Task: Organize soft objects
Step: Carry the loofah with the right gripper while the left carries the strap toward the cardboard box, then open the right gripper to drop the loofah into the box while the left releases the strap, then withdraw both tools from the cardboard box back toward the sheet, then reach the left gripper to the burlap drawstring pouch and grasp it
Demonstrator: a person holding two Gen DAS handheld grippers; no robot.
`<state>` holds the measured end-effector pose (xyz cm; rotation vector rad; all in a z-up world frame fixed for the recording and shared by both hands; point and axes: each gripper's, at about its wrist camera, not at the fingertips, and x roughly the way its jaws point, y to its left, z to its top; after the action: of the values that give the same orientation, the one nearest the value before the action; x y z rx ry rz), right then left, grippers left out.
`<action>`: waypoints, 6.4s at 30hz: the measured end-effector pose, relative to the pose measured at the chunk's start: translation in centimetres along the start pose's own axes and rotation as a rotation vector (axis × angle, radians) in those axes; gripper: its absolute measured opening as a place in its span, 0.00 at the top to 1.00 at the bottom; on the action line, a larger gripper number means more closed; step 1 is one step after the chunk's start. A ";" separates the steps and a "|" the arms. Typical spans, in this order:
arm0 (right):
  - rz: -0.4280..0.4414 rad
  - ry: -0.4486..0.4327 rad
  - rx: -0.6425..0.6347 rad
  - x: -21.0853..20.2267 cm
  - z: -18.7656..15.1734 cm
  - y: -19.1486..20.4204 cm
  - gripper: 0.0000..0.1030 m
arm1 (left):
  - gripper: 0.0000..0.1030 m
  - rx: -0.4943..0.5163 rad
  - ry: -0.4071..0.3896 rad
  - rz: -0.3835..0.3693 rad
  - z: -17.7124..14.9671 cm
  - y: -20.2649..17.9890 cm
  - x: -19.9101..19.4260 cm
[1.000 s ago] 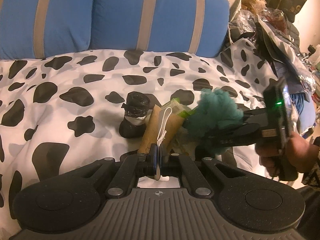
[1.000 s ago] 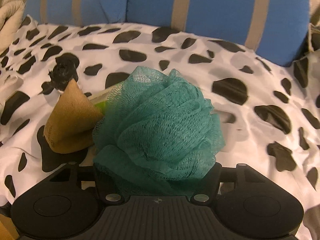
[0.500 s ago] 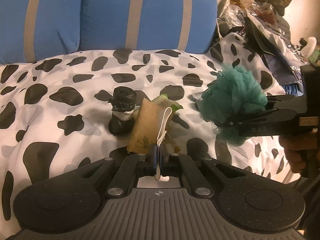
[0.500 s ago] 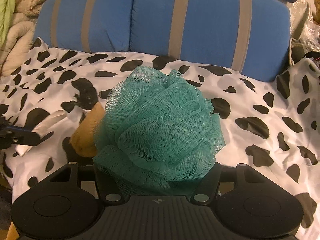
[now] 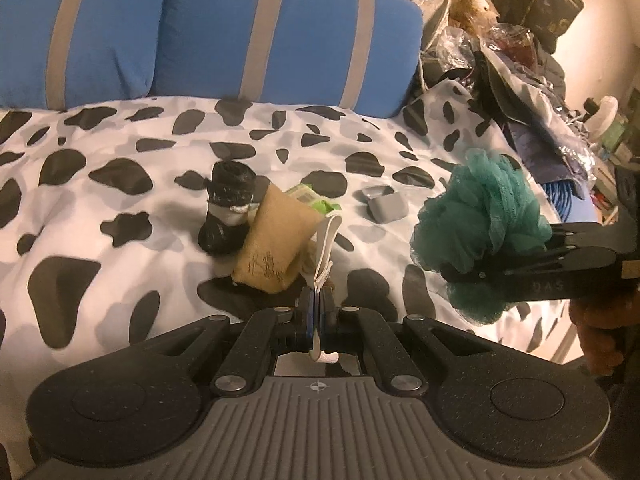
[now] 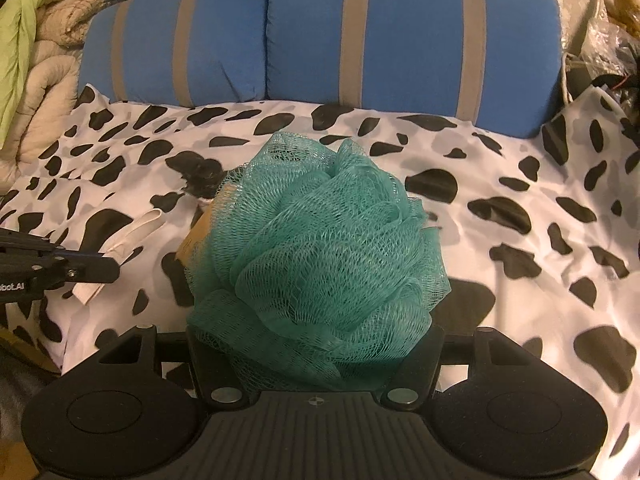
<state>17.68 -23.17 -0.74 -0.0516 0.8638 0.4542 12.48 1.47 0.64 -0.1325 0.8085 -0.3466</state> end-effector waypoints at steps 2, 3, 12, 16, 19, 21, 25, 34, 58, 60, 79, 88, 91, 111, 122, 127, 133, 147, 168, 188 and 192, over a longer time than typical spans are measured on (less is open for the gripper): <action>0.007 0.005 0.004 -0.4 -0.4 0.2 0.37 | 0.97 -0.009 0.008 0.001 -0.4 -0.2 -0.1; 0.011 0.009 0.007 -0.6 -0.7 0.3 0.37 | 0.97 -0.016 0.014 -0.001 -0.7 -0.3 -0.2; 0.038 0.057 0.012 -1.8 -2.3 2.3 0.37 | 0.97 -0.050 0.051 0.014 -3.2 -2.0 -1.7; 0.060 0.057 0.018 -2.7 -3.1 3.3 0.37 | 0.97 -0.066 0.064 0.038 -4.3 -2.6 -2.4; 0.075 0.065 0.011 -3.2 -3.7 4.1 0.37 | 0.97 -0.087 0.063 0.050 -4.9 -2.8 -3.0; 0.082 0.075 0.007 -3.5 -4.2 4.6 0.36 | 0.97 -0.095 0.064 0.059 -5.3 -3.0 -3.4; 0.086 0.102 0.003 -4.0 -5.2 5.5 0.36 | 0.97 -0.109 0.091 0.069 -6.0 -3.5 -3.7; 0.098 0.174 0.010 -4.9 -7.2 6.3 0.35 | 0.97 -0.131 0.183 0.067 -7.6 -4.5 -4.2; 0.087 0.309 -0.005 -5.1 -9.9 6.7 0.32 | 0.43 -0.173 0.314 0.072 -8.6 -5.5 -3.5; 0.088 0.317 -0.009 -5.0 -9.9 6.8 0.32 | 0.43 -0.184 0.305 0.092 -8.5 -5.2 -3.6; 0.064 0.416 -0.088 -3.5 -10.6 8.3 0.00 | 0.43 -0.230 0.308 0.258 -8.5 -3.5 -3.7; -0.022 0.427 -0.037 -3.3 -10.6 7.0 0.00 | 0.43 -0.194 0.398 0.279 -9.3 -3.8 -2.6; -0.054 0.432 -0.039 -3.1 -10.6 6.9 0.00 | 0.43 -0.163 0.446 0.291 -9.7 -4.1 -1.9; -0.100 0.424 -0.080 -3.0 -10.2 7.4 0.00 | 0.43 -0.113 0.482 0.291 -10.0 -4.9 -1.3; -0.130 0.386 -0.055 -3.3 -9.7 6.7 0.00 | 0.43 -0.111 0.443 0.299 -9.5 -4.9 -1.6; -0.131 0.339 -0.019 -3.7 -9.0 6.3 0.00 | 0.43 -0.111 0.393 0.284 -9.0 -4.9 -2.0; -0.137 0.267 0.040 -4.4 -8.1 5.3 0.00 | 0.43 -0.081 0.323 0.259 -8.2 -5.3 -2.6; -0.180 0.041 0.087 -5.8 -5.4 3.1 0.00 | 0.42 -0.003 0.075 0.263 -5.6 -5.7 -4.3; -0.253 -0.095 0.037 -4.8 -2.8 0.4 0.00 | 0.31 0.053 -0.036 0.283 -2.8 -3.1 -2.7; -0.204 -0.078 0.012 -2.2 0.1 -2.1 0.00 | 0.31 0.133 -0.044 0.167 0.1 -0.6 0.9; -0.197 -0.067 0.011 -1.4 0.9 -2.7 0.00 | 0.31 0.163 -0.028 0.149 0.9 -0.2 2.2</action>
<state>18.58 -25.90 0.50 -0.1096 0.7868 0.2655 14.48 0.51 -0.25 0.0754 0.7539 -0.2677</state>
